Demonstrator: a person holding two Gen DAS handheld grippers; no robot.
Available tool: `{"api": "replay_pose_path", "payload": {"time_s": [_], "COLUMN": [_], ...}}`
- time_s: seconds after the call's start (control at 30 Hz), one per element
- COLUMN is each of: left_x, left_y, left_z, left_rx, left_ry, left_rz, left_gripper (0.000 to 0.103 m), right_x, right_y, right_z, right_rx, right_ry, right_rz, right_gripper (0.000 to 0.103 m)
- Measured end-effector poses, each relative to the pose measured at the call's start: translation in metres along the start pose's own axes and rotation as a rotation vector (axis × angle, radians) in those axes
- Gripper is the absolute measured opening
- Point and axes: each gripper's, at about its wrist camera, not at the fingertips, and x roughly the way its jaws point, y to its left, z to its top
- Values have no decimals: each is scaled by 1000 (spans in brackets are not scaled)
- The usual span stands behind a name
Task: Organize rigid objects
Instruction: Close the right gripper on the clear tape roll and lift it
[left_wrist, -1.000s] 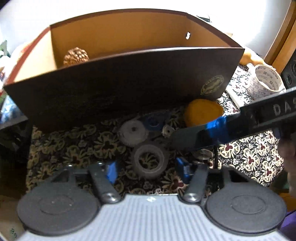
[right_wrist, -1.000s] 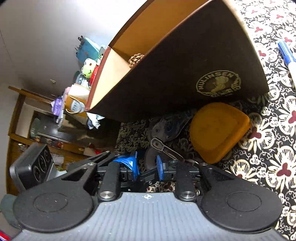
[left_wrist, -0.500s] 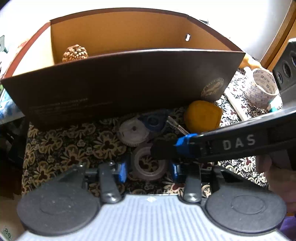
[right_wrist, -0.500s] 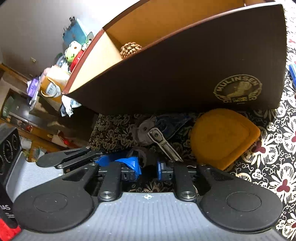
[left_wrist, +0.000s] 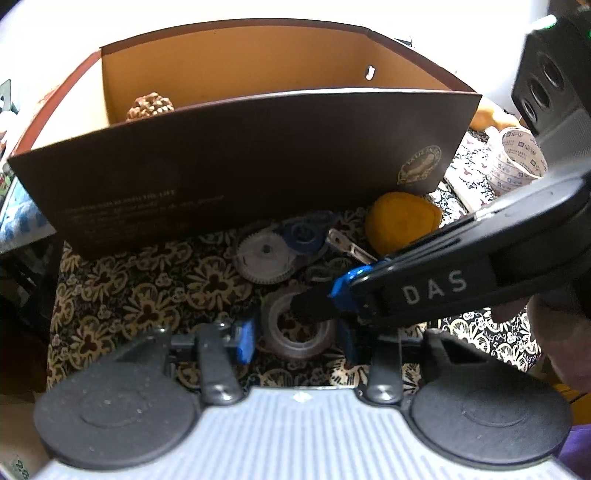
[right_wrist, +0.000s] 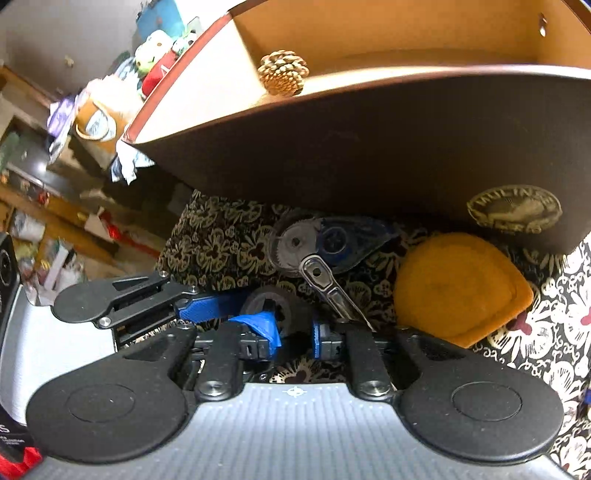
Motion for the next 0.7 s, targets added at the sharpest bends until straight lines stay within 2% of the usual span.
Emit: {"api": "replay_pose_path", "payload": {"time_s": [0.27, 0.3, 0.33, 0.4, 0.5, 0.7], "left_x": [-3, -3, -3, -3, -4, -8], "left_y": [-7, -8, -9, -8, -5, -16], "left_z": [-2, -2, -3, -5, -6, -9], "left_rx": [1, 5, 4, -10, -47, -51], "left_ry": [3, 5, 4, 6, 16, 2], "left_rz": [39, 50, 64, 79, 40, 65], "left_gripper": [42, 44, 50, 54, 42, 42], "right_x": [-1, -1, -1, -2, -4, -14], "right_y": [16, 16, 16, 14, 14, 9], "right_z": [-13, -14, -15, -15, -18, -24], "right_rx": [-89, -99, -99, -85, -77, -54], "right_ry": [-56, -63, -69, -78, -89, -106], "right_rz": [-79, -84, -83, -78, -80, -45], "right_gripper": [0, 0, 0, 0, 0, 0]}}
